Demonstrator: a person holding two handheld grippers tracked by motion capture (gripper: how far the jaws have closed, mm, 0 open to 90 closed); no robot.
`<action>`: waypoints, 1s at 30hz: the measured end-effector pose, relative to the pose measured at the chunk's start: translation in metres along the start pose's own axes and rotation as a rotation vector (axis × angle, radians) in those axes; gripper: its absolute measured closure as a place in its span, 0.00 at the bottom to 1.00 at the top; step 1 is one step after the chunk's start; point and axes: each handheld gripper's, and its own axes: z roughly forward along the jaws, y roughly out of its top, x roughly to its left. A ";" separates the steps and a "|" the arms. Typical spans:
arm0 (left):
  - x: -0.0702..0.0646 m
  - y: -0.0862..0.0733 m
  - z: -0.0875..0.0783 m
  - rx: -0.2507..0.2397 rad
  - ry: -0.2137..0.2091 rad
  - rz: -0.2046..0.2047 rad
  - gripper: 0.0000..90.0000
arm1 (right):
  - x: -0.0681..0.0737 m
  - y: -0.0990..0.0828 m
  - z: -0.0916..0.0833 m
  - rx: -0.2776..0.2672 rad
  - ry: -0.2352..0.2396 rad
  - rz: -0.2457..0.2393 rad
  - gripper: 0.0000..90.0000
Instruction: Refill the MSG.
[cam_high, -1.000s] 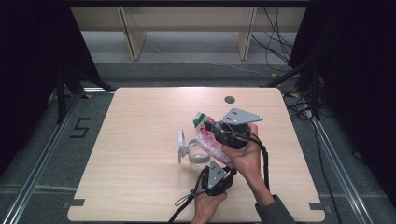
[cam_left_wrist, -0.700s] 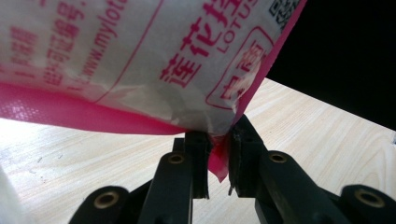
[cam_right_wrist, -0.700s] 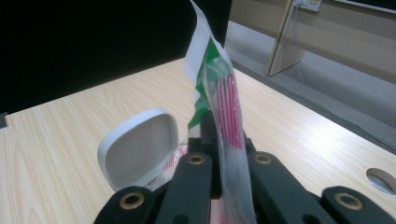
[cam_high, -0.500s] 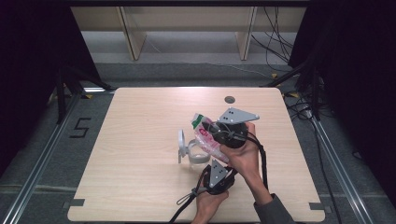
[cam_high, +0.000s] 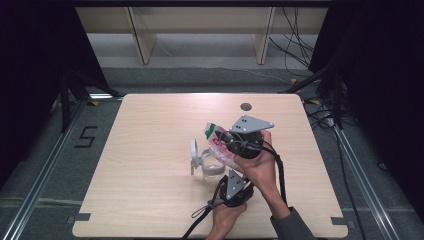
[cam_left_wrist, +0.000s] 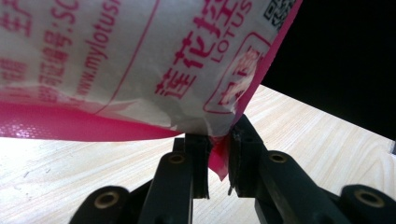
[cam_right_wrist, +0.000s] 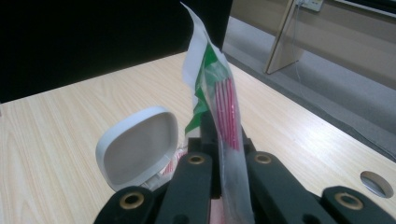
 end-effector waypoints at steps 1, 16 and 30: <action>0.000 0.000 0.000 0.003 -0.003 0.003 0.88 | 0.001 0.000 0.000 0.012 0.008 0.020 1.00; -0.002 0.001 0.004 -0.016 -0.002 -0.010 0.88 | 0.003 0.002 0.002 0.027 0.004 -0.015 1.00; -0.005 0.004 0.008 -0.027 -0.001 -0.025 0.88 | 0.007 0.004 0.004 0.041 0.012 -0.023 1.00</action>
